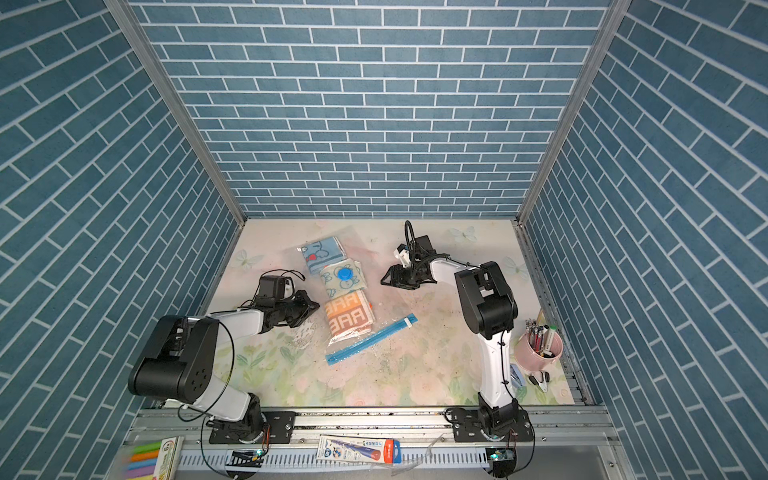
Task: Place the folded towel into the vacuum bag
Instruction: Adjust the vacuum bag at the center of the board.
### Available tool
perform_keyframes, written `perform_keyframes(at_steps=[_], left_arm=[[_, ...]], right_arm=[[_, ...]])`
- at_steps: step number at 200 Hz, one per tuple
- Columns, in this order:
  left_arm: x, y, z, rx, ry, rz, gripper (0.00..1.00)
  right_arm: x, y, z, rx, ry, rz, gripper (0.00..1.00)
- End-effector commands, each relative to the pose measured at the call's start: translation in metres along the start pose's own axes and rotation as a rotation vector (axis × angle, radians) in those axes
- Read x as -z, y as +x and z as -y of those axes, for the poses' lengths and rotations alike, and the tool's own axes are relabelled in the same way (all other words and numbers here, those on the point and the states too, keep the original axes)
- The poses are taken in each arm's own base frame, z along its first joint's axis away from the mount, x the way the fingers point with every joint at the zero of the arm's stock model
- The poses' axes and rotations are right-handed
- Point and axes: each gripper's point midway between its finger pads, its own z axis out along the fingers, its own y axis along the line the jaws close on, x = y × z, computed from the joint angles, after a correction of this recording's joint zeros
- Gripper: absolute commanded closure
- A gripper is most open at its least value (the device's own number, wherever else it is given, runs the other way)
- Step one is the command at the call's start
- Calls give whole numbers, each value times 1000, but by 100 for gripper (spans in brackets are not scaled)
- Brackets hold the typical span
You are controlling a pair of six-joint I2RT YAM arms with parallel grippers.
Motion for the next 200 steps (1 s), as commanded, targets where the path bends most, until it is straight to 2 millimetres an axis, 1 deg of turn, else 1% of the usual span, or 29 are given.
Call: perform_keyframes(at_steps=[1,11,18,20,22,39,57,81,97,111,132,160,179,191,200], left_arm=[[-3,-17,11,-30,10,28,100],[-5,-22,16,-43,14,31,100],[-6,-22,15,-53,10,27,100],[-5,-27,22,-64,22,37,100],[-5,-29,25,-71,26,40,100],[-6,-36,32,-115,28,43,100],[-9,-39,37,-139,36,37,100],[-14,-36,40,-145,54,22,100],[-18,-27,42,-164,60,3,100],[-22,-16,44,-176,64,-25,100],[-26,0,43,-190,63,-46,100],[-31,20,50,-252,64,-76,100],[-36,30,56,-272,69,-87,100],[-37,34,59,-276,78,-86,100],[-38,35,61,-276,87,-83,100]], right_arm=[[-5,5,-3,32,-53,-35,42],[-3,5,-7,33,-66,-34,43],[-2,5,-9,34,-67,-32,44],[-2,5,-9,33,-68,-31,44],[-1,5,-10,33,-69,-32,44],[5,5,-15,39,-68,-21,46],[13,7,-23,45,-82,-12,48],[20,17,-29,35,-107,3,51],[22,26,-32,26,-110,6,55],[26,34,-36,24,-113,13,58],[32,48,-41,25,-111,25,60],[41,65,-45,27,-100,46,66],[47,76,-42,12,-78,68,72],[52,81,-39,3,-58,87,74],[56,85,-36,-3,-37,100,78]])
